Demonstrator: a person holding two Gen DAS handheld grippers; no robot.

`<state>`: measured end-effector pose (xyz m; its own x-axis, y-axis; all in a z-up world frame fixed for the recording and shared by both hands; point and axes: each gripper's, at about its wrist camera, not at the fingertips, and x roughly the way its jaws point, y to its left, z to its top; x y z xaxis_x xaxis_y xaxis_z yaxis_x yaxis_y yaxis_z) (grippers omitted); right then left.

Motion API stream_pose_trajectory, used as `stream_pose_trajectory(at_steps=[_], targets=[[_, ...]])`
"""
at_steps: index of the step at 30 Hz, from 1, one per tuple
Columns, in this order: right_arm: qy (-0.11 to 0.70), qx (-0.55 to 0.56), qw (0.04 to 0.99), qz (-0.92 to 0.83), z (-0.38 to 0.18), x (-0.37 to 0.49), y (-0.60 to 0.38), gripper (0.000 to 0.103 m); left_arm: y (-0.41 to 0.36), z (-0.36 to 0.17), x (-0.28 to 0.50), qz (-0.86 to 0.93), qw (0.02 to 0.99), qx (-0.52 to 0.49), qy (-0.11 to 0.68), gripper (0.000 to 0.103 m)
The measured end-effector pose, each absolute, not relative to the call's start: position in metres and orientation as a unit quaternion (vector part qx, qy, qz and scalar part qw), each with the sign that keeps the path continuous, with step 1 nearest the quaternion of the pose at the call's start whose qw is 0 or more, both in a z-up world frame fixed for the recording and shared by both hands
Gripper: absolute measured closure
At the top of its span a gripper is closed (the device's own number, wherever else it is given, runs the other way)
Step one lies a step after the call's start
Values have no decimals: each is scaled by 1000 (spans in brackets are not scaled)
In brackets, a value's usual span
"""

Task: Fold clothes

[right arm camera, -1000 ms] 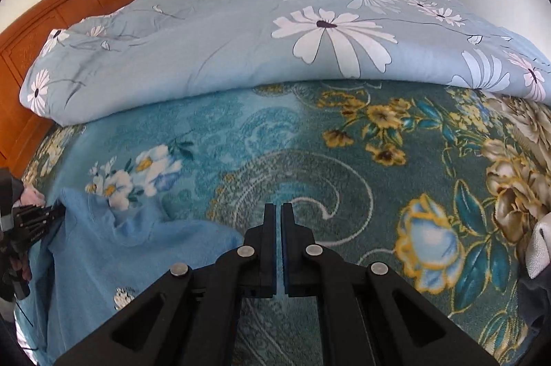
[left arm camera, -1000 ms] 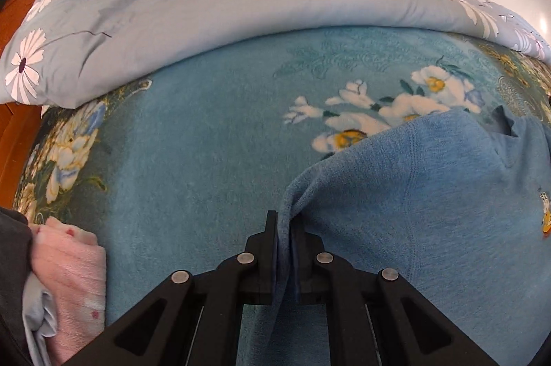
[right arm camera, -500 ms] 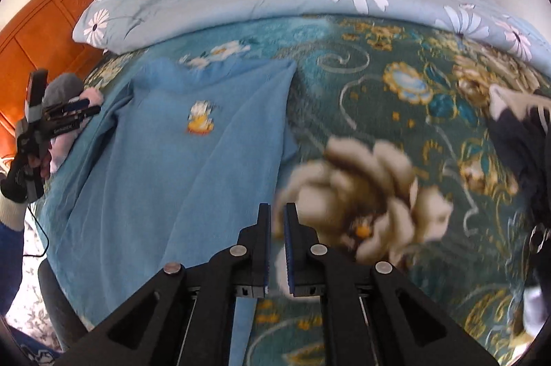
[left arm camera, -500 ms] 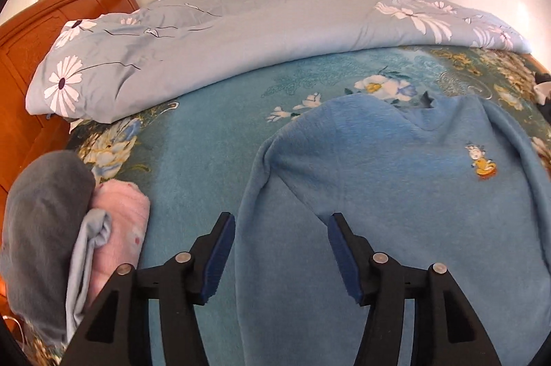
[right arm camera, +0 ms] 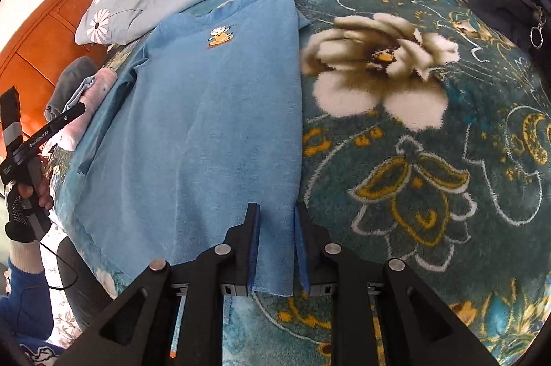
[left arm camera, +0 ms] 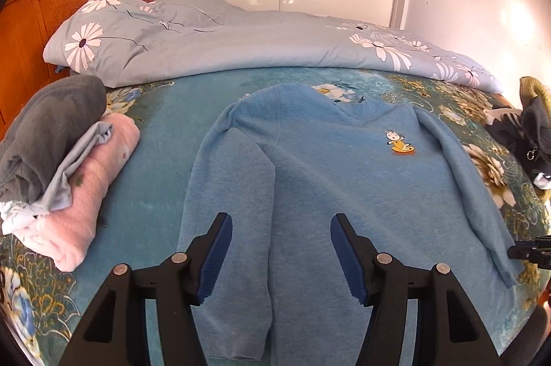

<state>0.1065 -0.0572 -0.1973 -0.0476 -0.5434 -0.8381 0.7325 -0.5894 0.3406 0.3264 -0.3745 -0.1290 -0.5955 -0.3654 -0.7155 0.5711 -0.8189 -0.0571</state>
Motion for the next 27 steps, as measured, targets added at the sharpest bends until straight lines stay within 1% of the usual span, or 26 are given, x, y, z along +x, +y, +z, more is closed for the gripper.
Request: stream_pose_trajectory(at_steps=[1,2,5,8,11,19,22,25,27], targets=[[81,529,449,-715,-195,106,-57,99,-373,-129,329,-882,265,361,146,40],[74,529,455,-713,-191,106,-58,100,-371,-130,331,-882,266,359,149,40],[82,507,467,-720,-167,107,-62,101,-369,-125,340,-889,267,342,146,40],[72,478,479,-733,-127,101,-69,101,-372,-122,347,-893,271,328,144,40],[54,449,487,-747,-81,90,-83,101,-386,-120,353,-895,274,312,162,40],[91,360,532,-761,34,98,-208,101,-423,-118,371,-897,280,272,207,39],[116,364,545,-746,40,109,-281,101,-437,-119,377,-895,285,264,218,39],[159,386,542,-729,12,121,-355,101,-451,-121,384,-893,290,256,229,37],[181,417,532,-714,-26,126,-399,101,-459,-126,387,-891,290,255,239,37]])
